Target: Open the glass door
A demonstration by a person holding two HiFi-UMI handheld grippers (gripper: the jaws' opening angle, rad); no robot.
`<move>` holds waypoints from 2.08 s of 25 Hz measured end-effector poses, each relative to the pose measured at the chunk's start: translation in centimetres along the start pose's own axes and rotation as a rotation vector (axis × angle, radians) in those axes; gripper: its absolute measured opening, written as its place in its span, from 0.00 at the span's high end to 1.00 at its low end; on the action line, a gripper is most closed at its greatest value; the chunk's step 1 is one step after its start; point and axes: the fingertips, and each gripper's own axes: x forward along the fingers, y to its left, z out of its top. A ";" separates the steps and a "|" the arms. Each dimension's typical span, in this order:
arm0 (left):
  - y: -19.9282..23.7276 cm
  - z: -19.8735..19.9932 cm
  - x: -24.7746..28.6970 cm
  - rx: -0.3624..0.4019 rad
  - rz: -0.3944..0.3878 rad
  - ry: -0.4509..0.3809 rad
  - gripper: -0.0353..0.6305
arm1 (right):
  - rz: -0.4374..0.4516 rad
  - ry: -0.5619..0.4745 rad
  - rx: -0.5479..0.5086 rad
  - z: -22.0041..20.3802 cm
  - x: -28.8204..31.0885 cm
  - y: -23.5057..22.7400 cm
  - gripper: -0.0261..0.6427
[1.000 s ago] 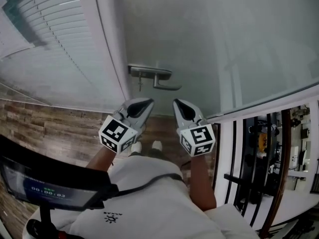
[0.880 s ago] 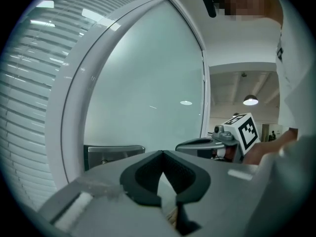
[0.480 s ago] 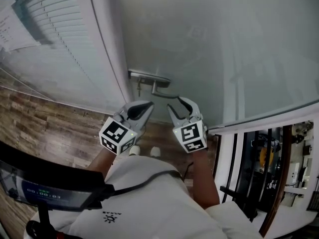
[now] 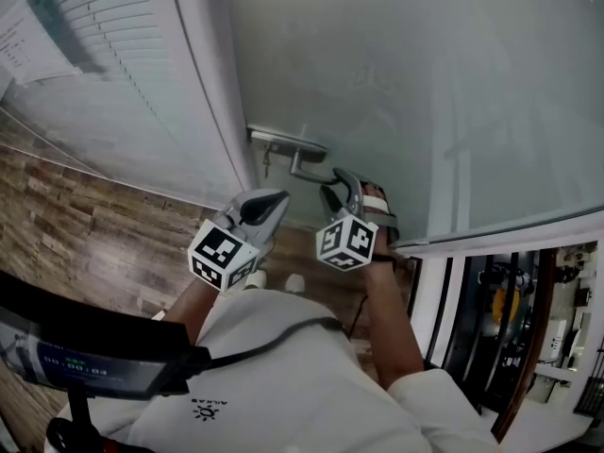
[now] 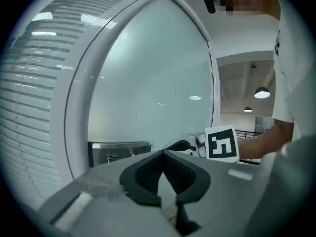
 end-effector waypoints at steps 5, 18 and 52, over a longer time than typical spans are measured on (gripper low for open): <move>0.5 -0.3 -0.2 -0.003 0.017 0.012 0.94 | -0.089 -0.002 0.003 -0.1 0.4 -0.1 0.72; 0.2 -0.4 0.1 0.001 0.009 0.020 0.94 | -0.164 -0.010 0.174 -0.7 1.2 0.9 0.73; 0.1 0.4 2.6 0.020 0.211 0.001 0.94 | -0.064 -0.099 0.023 -1.1 7.1 -5.0 0.73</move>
